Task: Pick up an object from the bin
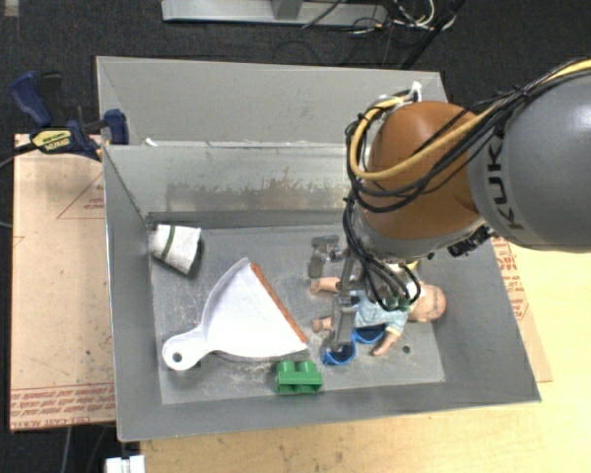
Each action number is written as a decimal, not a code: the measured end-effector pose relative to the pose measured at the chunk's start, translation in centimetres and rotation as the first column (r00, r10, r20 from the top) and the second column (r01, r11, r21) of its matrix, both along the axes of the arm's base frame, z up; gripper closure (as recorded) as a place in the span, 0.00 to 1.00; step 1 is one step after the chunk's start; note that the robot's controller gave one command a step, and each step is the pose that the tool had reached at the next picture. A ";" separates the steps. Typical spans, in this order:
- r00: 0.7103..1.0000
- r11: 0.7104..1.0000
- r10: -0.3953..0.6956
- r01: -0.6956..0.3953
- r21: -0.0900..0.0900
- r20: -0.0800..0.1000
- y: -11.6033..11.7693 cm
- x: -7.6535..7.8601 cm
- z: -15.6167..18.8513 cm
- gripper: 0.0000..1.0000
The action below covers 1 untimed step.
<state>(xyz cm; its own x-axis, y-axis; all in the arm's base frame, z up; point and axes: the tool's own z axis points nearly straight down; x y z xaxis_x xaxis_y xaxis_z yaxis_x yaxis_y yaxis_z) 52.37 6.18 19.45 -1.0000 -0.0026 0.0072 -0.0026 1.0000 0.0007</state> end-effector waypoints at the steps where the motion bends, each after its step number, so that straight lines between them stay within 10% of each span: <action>1: 1.000 1.000 -0.002 0.002 0.001 0.008 0.0 0.1 0.4 0.00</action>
Offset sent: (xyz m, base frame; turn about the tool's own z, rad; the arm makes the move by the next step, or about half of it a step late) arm -0.0091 -0.0732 -0.0732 0.0839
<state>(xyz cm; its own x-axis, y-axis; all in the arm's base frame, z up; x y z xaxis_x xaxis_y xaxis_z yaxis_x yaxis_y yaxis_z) 52.52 6.15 19.89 -1.0000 -0.0009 -0.0004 -0.0009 1.0000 0.0012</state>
